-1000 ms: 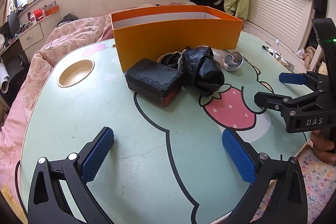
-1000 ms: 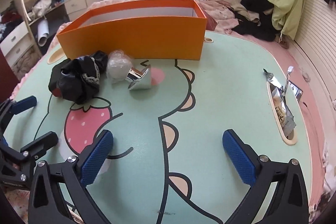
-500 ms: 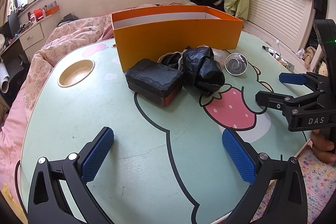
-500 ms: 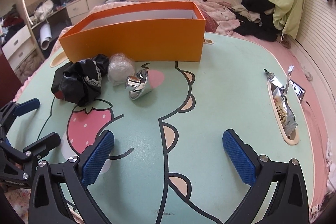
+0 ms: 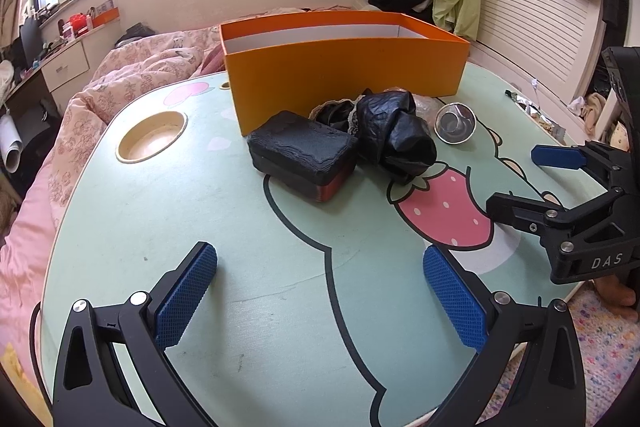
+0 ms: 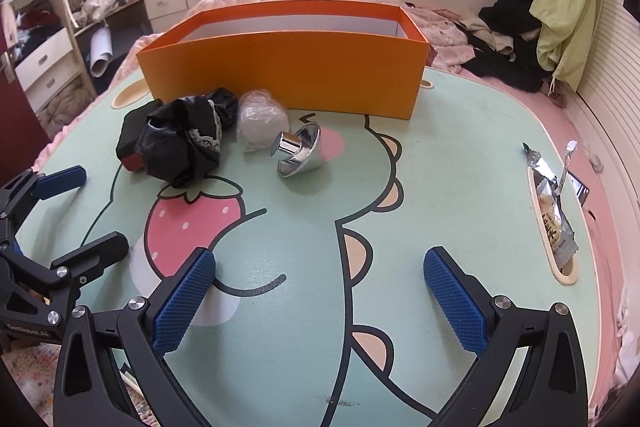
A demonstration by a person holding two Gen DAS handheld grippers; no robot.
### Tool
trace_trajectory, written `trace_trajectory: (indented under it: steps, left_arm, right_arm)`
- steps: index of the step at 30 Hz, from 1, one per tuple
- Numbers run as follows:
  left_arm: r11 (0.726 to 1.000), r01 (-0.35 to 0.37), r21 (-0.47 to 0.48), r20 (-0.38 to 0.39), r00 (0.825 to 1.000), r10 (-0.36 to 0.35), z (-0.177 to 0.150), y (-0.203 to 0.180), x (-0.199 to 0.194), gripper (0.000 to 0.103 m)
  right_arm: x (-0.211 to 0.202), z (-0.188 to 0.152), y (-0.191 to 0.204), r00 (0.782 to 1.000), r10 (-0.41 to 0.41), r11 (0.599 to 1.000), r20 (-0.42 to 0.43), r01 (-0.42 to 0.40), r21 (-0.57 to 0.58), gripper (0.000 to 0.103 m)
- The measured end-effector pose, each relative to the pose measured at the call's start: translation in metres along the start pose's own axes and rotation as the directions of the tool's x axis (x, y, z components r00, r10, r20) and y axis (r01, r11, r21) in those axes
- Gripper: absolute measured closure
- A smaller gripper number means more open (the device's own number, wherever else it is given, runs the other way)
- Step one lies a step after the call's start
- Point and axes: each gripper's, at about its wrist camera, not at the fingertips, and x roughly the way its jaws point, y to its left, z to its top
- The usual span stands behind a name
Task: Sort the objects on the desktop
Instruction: 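Grasp the brown fur ball in the box with the left gripper, place it on the table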
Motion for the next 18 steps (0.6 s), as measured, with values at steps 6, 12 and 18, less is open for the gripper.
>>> trace_trajectory:
  steps: [6,12,18]
  left_arm:
    - [0.999,-0.028,-0.029,-0.006,1.0,0.028,0.005,0.004,-0.002,0.0]
    - [0.998,0.018,-0.063,0.013,1.0,-0.017,0.044,0.022,-0.022,0.008]
    - [0.988,0.063,-0.141,0.009,0.998,-0.062,0.126,0.058,-0.034,0.025]
  right_arm:
    - [0.0,-0.001,0.0,1.0,0.003,1.0,0.001,-0.003,0.003,0.0]
    - [0.0,-0.001,0.0,1.0,0.004,1.0,0.001,-0.004,0.003,0.0]
    - [0.0,-0.001,0.0,1.0,0.004,1.0,0.001,-0.004,0.003,0.0]
